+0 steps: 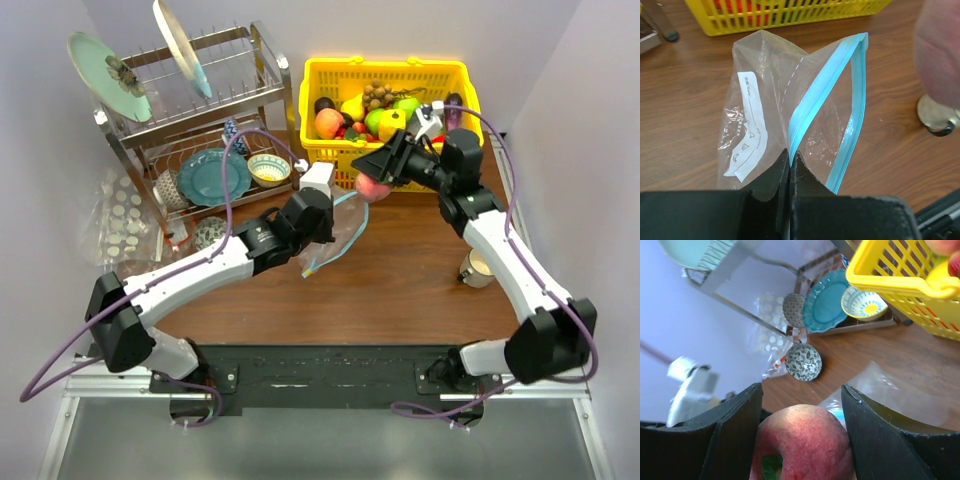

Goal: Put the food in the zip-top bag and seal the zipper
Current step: Place the fake fruit in the zipper food storage bag.

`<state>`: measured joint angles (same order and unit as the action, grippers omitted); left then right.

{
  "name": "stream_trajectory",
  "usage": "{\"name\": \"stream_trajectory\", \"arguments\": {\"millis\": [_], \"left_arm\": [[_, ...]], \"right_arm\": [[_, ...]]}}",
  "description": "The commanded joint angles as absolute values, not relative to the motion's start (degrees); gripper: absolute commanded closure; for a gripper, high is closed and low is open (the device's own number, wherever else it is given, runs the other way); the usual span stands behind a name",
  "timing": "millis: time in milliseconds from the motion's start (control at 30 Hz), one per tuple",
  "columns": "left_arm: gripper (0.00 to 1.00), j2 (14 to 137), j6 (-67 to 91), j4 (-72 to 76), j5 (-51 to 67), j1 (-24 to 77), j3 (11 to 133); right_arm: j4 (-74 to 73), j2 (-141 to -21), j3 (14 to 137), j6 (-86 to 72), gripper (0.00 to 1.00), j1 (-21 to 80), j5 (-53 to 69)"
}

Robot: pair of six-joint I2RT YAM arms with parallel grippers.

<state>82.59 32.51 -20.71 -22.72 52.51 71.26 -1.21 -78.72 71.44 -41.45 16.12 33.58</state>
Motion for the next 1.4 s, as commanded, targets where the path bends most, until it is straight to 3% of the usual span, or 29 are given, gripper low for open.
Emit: {"name": "stream_trajectory", "arguments": {"millis": [0, 600, 667, 733, 767, 867, 1367], "left_arm": [[1.0, 84.46, 36.29, -19.51, -17.5, 52.21, 76.46], [1.0, 80.86, 51.23, -4.49, 2.28, 47.73, 71.37], [1.0, 80.77, 52.64, -3.17, 4.39, 47.02, 70.67], [1.0, 80.77, 53.35, -2.29, 5.97, 46.76, 70.4], [1.0, 80.86, 53.52, -1.94, 6.5, 46.76, 70.49], [1.0, 81.12, 53.88, -1.41, 7.64, 46.58, 70.58], [1.0, 80.77, 52.91, -1.58, 5.45, 45.18, 68.11]], "right_arm": [[10.53, -72.08, 66.98, -43.5, 0.41, 16.26, 32.7], [22.75, -63.72, 52.3, -42.98, 0.4, 16.35, 28.56], [23.03, -63.98, 51.86, -42.8, 0.36, 16.44, 28.39], [23.29, -64.25, 51.42, -42.54, 0.25, 16.44, 28.3], [23.03, -64.25, 51.42, -42.19, 0.13, 16.52, 28.04], [21.54, -64.16, 51.5, -41.31, 0.02, 16.52, 26.98], [-14.14, -56.17, 60.56, -29.54, 0.08, 16.52, 11.17]]}}
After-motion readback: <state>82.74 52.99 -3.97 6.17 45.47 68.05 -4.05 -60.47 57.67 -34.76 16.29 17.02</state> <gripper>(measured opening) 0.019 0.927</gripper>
